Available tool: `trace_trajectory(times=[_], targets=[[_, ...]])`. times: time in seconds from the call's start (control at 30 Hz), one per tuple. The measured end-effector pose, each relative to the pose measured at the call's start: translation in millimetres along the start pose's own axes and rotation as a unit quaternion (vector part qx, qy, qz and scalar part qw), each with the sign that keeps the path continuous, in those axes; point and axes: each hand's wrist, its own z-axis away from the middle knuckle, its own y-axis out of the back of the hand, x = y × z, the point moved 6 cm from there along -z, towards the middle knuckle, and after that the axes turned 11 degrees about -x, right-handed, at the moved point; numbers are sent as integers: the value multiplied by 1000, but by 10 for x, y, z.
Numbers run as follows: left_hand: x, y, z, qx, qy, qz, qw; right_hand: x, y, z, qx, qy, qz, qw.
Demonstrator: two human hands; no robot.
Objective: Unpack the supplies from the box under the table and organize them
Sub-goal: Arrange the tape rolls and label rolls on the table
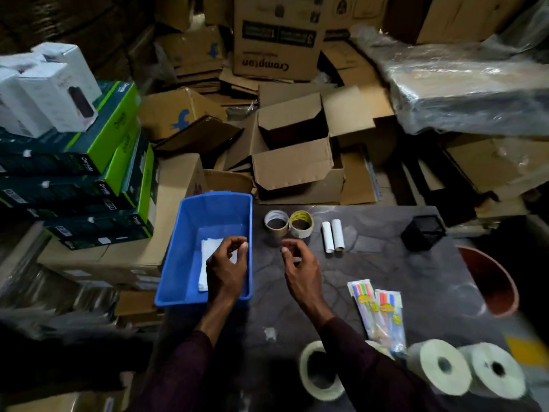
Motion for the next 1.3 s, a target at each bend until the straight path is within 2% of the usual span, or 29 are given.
trace_trajectory(times=[0.1,0.27,0.37,0.5,0.63,0.77,0.83,0.97,1.03,1.1,1.2,1.3], targets=[[256,-142,334,-17,-34,-30,999,296,433,214,8,-27,18,999],[454,-546,857,-34,-43,-54,997,688,1060,585,-1,-78,43,996],[458,-831,1037,-64,-28,-26,997,910,1264,710,-7,-104,63,993],[572,-1097,1084,-103,-42,-55,992,1097,1355,717,-23,-108,81,991],[536,-1304,858,-172,-22,-103,979,1112,1315,587,-39,-106,98,989],[367,-1515,407,-247,33,-121,961,1049,1142,281,-76,-86,177,977],[233,-1595,100,-263,44,-145,953,1072,1011,60,-95,-76,229,966],[-135,-1759,-486,-295,55,-230,926,1202,710,-409,-181,-75,335,922],[-263,-1818,-721,-281,41,-251,926,1262,584,-633,-192,-67,346,916],[-335,-1857,-900,-244,30,-236,940,1281,529,-837,-162,-53,312,935],[-470,-1900,-1092,-170,80,-130,974,1313,521,-1081,-84,-60,235,967],[-604,-1949,-1185,-112,135,-7,984,1364,468,-1258,-56,-80,175,980]])
